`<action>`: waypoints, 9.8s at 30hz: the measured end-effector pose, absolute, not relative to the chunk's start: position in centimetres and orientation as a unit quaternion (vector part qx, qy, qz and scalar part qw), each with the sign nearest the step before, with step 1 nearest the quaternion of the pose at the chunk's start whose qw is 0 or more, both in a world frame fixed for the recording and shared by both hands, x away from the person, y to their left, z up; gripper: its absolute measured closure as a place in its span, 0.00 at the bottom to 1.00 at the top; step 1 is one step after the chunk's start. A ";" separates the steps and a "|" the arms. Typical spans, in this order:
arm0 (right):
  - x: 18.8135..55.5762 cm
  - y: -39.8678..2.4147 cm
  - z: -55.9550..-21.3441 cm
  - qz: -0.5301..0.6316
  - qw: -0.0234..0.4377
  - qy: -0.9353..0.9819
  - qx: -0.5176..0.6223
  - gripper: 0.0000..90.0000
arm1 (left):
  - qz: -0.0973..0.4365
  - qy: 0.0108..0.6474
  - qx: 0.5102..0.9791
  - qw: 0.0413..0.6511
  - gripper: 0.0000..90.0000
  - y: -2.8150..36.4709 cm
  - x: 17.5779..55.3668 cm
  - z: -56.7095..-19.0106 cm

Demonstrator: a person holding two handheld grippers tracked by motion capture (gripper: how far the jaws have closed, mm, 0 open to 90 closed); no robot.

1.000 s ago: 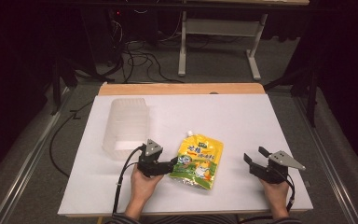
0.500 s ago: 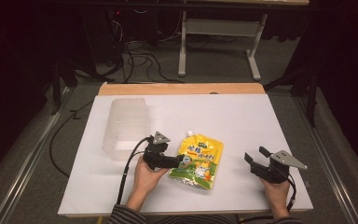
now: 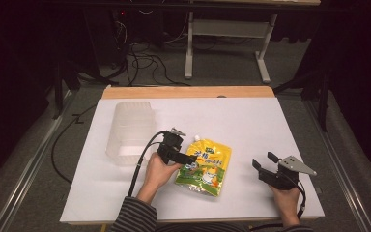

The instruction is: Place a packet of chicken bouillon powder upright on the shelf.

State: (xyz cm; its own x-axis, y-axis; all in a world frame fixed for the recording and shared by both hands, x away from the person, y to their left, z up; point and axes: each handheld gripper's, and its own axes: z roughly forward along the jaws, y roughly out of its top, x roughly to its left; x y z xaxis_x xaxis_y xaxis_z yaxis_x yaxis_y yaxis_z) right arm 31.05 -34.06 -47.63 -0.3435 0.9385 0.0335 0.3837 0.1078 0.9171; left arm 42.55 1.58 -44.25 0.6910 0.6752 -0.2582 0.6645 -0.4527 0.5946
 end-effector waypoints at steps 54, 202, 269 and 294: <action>31.0 -33.7 -47.6 0.445 0.310 0.687 0.483 0.35 | 0.023 0.314 0.909 0.274 0.96 -3.4 43.7 -45.3; 30.7 -33.6 -47.6 0.450 0.325 0.682 0.476 0.33 | 0.185 0.373 0.825 0.383 0.97 17.2 43.1 -33.4; 30.9 -33.5 -47.6 0.441 0.318 0.696 0.469 0.33 | 0.188 0.385 0.825 0.369 1.00 18.3 40.7 -36.8; 30.8 -33.6 -47.6 0.448 0.321 0.692 0.466 0.33 | 0.210 0.403 0.795 0.402 0.99 20.3 40.4 -39.2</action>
